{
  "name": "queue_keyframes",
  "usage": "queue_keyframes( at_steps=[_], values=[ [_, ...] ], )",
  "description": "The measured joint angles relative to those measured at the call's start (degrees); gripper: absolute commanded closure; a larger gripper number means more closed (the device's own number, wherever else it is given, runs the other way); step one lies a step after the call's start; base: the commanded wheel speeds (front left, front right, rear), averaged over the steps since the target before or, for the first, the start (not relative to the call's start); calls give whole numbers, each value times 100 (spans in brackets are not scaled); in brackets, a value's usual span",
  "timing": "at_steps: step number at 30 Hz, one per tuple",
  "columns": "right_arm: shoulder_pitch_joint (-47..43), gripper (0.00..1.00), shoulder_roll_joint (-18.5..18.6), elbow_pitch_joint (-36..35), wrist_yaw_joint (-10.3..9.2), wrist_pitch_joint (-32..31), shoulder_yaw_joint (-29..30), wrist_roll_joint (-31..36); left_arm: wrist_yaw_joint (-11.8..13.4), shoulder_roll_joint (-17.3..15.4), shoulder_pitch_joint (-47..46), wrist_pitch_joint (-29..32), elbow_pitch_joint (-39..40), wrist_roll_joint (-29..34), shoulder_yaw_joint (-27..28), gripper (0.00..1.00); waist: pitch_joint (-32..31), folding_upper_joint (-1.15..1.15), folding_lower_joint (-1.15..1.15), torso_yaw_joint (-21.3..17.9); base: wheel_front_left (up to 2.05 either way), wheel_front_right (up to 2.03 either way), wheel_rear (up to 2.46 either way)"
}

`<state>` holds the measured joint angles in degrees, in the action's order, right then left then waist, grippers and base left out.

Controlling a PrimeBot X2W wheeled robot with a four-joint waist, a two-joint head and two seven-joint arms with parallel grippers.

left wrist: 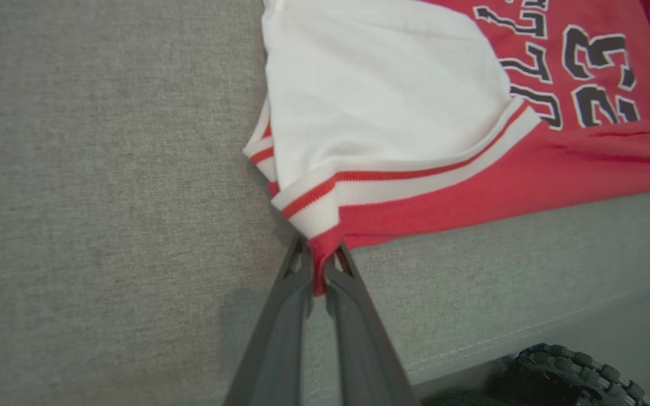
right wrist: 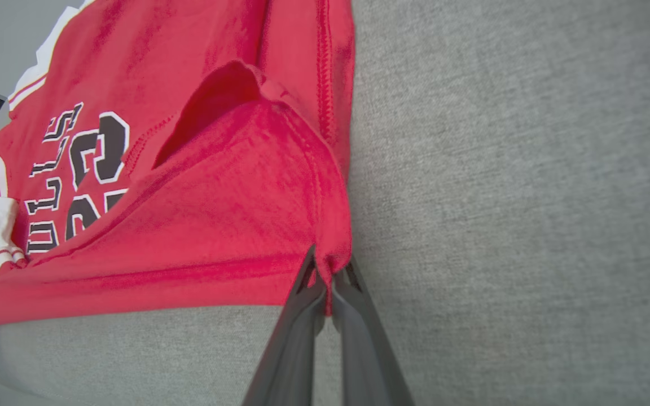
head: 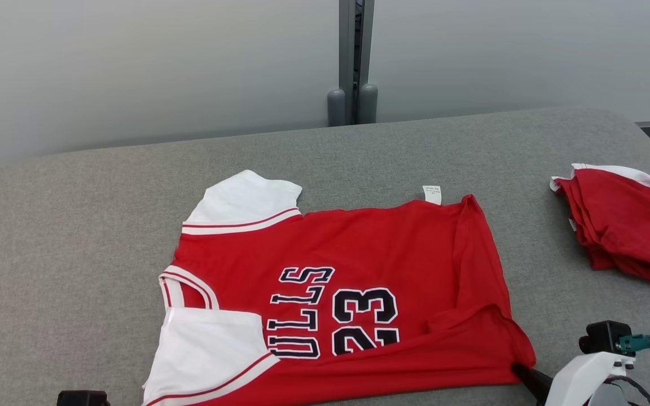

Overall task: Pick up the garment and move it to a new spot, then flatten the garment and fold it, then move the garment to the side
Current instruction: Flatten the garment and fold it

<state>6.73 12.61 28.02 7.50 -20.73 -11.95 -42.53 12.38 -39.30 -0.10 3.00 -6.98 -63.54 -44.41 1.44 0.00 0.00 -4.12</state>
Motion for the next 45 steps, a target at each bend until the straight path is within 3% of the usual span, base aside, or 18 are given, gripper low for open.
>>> queue_keyframes(
  at_steps=[9,10,11,12,13,24,28,31,36,41,45],
  values=[
    [-586,100,-89,-557,1,-525,598,227,207,-215,276,204,446,-130,-5,100,20,0,0,-41,0,0,0],
    [-615,67,-125,-614,1,-570,656,283,226,-218,289,220,455,-152,-1,100,18,0,0,-49,0,0,0],
    [-631,0,-166,-667,1,-610,709,333,234,-216,298,254,460,-179,-3,62,15,0,0,-57,0,0,0],
    [-642,0,-205,-715,1,-641,771,367,258,-215,307,255,472,-188,-7,13,12,0,0,-64,0,0,0],
    [-650,0,-237,-766,0,-682,834,400,286,-215,308,252,480,-187,2,0,7,0,0,-71,0,0,0],
    [-830,0,-453,-2023,-1,-1156,1333,304,486,-656,-138,53,801,297,241,0,40,0,0,-126,0,0,0],
    [-440,0,-407,-2315,-1,-996,1538,428,385,-837,-733,30,839,578,380,0,214,0,0,-178,0,0,0],
    [55,0,-456,-2231,-1,-769,1564,619,186,-939,-1300,118,794,717,503,0,389,0,0,-235,0,0,0],
    [1104,0,-610,-1583,-1,-350,1514,1069,-455,-960,-2414,610,436,791,535,0,801,0,0,-327,0,0,0],
    [2166,0,-733,-652,-1,-185,1324,1450,-1209,-647,-3700,1192,-233,791,446,0,1291,0,0,-402,0,0,0],
    [2982,0,-808,89,-1,-105,1114,1536,-1600,-449,-4547,1703,-873,842,328,0,1671,0,0,-473,0,0,0]
  ],
)
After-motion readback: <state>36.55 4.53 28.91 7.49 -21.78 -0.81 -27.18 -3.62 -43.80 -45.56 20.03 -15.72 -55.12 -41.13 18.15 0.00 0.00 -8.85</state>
